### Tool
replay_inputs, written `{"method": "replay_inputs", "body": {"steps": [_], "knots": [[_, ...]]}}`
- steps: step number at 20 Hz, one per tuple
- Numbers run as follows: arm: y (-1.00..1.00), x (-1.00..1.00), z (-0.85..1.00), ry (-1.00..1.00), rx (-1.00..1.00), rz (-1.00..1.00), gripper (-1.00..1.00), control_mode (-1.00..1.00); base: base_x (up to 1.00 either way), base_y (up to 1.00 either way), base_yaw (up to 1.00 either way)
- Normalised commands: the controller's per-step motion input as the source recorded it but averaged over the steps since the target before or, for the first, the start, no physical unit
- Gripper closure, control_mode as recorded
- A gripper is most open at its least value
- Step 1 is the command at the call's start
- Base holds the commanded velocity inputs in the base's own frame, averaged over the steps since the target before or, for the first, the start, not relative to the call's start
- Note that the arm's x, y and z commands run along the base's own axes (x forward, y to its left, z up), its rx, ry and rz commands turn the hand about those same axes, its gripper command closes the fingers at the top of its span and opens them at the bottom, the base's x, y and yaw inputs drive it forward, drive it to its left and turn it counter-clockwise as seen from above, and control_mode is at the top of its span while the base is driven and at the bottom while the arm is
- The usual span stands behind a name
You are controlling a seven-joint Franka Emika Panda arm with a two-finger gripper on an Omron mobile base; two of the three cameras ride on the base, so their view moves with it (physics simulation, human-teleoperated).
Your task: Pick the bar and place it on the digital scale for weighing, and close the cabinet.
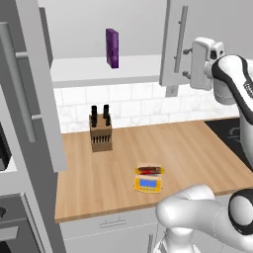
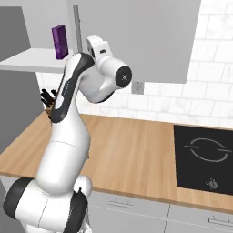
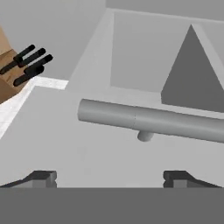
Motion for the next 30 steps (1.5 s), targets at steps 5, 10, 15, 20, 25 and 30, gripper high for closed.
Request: {"method": "replay_inputs", "body": {"steps": [5, 10, 15, 20, 25, 30], "knots": [[0.0, 0.74, 0.0, -0.06, 0.01, 0.0, -1.0, -1.0, 0.0, 0.0, 0.0], [0.0, 0.56, -0.01, -0.03, 0.0, 0.01, -1.0, -1.0, 0.0, 0.0, 0.0], [0.0, -0.63, 0.01, -0.33, 0.03, 0.0, -1.0, -1.0, 0.0, 0.0, 0.0], [0.25, -1.0, 0.02, -0.52, 0.26, 0.0, -1.0, -1.0, 0.0, 0.0, 0.0], [0.19, -1.0, 0.27, -0.16, 0.28, 0.0, -1.0, -1.0, 0.0, 0.0, 0.0], [0.12, -1.0, 0.38, -0.01, 0.09, 0.01, -1.0, -1.0, 0.0, 0.0, 0.0]]}}
